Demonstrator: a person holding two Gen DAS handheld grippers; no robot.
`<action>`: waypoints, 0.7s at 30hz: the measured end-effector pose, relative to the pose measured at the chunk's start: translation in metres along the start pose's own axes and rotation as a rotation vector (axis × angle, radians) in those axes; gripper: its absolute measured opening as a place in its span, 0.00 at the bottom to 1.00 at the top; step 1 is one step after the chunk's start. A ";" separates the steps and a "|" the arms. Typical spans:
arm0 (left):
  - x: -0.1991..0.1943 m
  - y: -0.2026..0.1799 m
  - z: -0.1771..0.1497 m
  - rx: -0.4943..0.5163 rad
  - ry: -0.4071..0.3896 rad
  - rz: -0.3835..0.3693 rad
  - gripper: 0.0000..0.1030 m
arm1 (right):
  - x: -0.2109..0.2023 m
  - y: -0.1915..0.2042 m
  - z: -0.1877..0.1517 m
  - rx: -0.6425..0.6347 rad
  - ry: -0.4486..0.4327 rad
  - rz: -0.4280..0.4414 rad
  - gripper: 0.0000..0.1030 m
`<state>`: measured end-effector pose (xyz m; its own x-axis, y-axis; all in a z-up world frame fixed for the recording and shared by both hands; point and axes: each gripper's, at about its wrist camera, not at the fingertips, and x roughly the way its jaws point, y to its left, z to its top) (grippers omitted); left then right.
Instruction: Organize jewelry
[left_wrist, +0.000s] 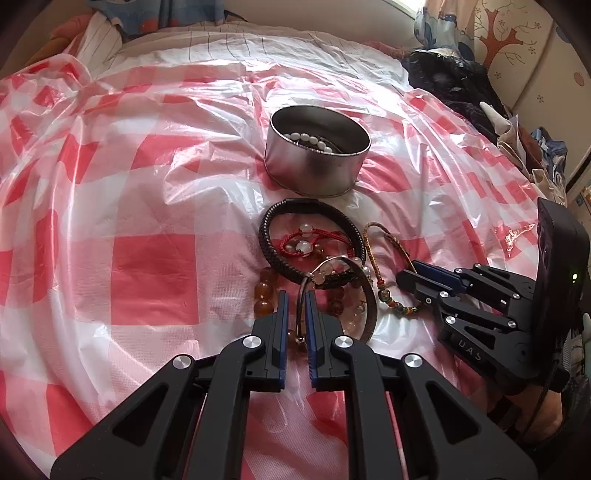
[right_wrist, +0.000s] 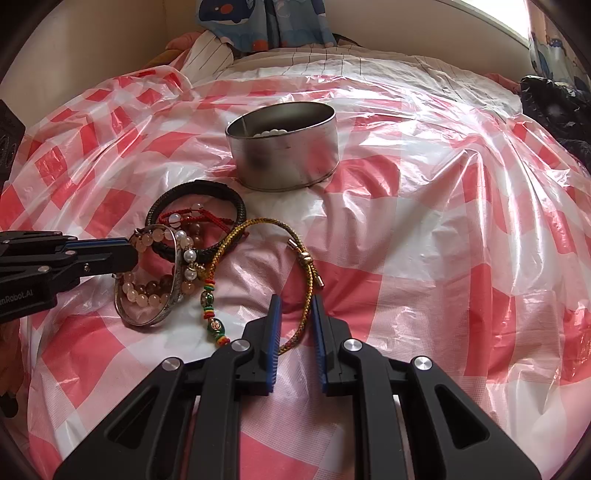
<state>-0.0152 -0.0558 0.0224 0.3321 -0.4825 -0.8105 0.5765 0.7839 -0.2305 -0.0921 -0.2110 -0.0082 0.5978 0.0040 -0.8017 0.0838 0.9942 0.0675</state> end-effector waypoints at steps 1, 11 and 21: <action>-0.003 -0.001 0.001 0.001 -0.013 -0.001 0.03 | 0.000 0.000 0.000 0.000 0.000 0.001 0.16; -0.030 0.004 0.006 -0.045 -0.089 -0.121 0.02 | -0.010 -0.008 0.000 0.088 -0.054 0.124 0.04; -0.033 -0.001 0.008 -0.024 -0.118 -0.105 0.02 | -0.041 -0.022 0.004 0.193 -0.186 0.265 0.04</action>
<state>-0.0203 -0.0437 0.0535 0.3570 -0.6039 -0.7127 0.5953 0.7350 -0.3246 -0.1153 -0.2339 0.0254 0.7519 0.2210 -0.6211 0.0448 0.9228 0.3826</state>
